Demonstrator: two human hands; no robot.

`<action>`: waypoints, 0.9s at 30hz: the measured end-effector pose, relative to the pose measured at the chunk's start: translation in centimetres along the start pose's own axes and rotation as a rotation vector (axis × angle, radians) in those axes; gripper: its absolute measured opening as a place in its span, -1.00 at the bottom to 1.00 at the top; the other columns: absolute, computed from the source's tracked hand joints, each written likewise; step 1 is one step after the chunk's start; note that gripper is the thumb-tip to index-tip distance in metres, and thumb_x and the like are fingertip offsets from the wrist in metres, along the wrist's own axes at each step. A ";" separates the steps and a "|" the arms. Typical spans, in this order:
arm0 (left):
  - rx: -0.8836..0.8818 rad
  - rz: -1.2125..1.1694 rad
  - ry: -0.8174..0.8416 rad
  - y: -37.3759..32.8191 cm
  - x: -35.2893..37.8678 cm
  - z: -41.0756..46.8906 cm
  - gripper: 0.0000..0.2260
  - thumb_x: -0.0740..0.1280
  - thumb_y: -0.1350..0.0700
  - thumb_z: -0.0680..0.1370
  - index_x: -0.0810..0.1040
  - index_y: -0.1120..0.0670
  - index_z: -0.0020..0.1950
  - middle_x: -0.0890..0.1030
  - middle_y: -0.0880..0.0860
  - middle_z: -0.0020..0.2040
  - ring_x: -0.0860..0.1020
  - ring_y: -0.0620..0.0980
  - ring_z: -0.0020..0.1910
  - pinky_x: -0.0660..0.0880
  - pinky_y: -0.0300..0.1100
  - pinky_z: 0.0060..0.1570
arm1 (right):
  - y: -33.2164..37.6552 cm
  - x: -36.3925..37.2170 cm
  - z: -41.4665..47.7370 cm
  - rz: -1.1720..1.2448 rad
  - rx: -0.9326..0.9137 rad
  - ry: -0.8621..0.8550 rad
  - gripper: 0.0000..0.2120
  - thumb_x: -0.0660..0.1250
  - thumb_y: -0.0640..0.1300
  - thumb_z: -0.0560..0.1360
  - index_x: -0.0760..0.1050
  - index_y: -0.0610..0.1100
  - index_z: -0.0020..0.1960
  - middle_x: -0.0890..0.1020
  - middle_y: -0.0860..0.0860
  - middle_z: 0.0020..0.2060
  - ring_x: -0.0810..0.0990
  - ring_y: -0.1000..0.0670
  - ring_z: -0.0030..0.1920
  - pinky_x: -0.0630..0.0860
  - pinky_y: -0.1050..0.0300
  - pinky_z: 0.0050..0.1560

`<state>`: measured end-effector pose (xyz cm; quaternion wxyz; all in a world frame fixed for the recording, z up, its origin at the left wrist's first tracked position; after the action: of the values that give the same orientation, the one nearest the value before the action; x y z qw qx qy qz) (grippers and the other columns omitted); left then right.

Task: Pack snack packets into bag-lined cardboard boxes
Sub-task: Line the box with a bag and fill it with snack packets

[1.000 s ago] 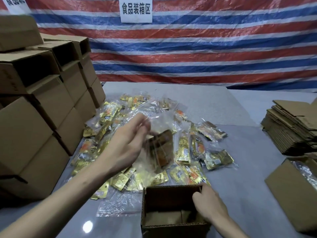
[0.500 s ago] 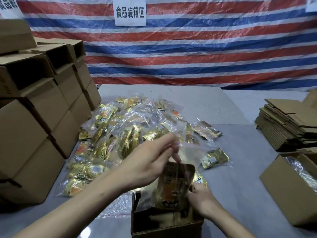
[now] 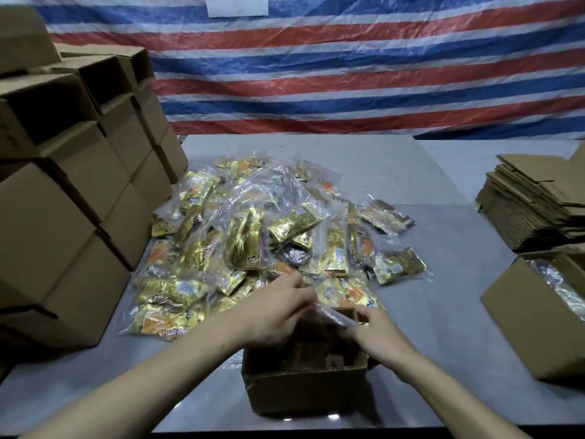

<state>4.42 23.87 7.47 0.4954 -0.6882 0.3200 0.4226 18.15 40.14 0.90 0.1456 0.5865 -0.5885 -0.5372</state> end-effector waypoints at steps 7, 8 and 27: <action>-0.076 -0.093 -0.036 0.6 -0.2 0.6 -0.71 0.18 0.28 0.56 0.50 0.11 0.25 0.54 0.01 0.01 0.51 0.04 0.02 0.47 -0.05 0.06 | -0.1 0.4 -0.5 -0.156 -0.211 -0.054 -0.27 0.54 -0.23 0.34 0.42 0.20 0.40 0.42 0.23 0.33 0.36 0.18 0.34 0.34 0.37 0.24; -0.084 -0.103 -0.052 0.5 -0.1 0.7 -0.67 0.17 0.32 0.54 0.51 0.09 0.25 0.56 -0.01 0.00 0.52 0.03 0.00 0.49 -0.03 0.04 | 0.0 0.6 -0.5 -0.196 -0.263 -0.078 -0.30 0.57 -0.17 0.33 0.44 0.20 0.39 0.41 0.25 0.35 0.35 0.19 0.37 0.31 0.24 0.36; -0.321 0.020 -0.086 3.5 1.9 -2.4 -0.90 0.37 0.05 0.57 0.56 -0.01 0.07 0.65 -0.01 -0.02 0.58 0.03 -0.04 0.52 -0.08 -0.12 | 0.5 1.3 1.9 -0.308 -0.375 -0.141 -0.83 0.29 -0.05 0.60 0.51 0.23 -0.06 0.58 0.28 0.03 0.52 0.18 0.11 0.43 0.17 0.11</action>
<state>2.90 20.50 4.69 0.3880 -0.7365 0.2340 0.5022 16.06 39.79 -0.03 0.1271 0.5930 -0.3908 -0.6925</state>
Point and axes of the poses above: each hand's wrist, its own z-axis towards the middle knuckle, its own x-axis out of the palm, y = z × x, the point moved 1 cm from there along z, towards the middle knuckle
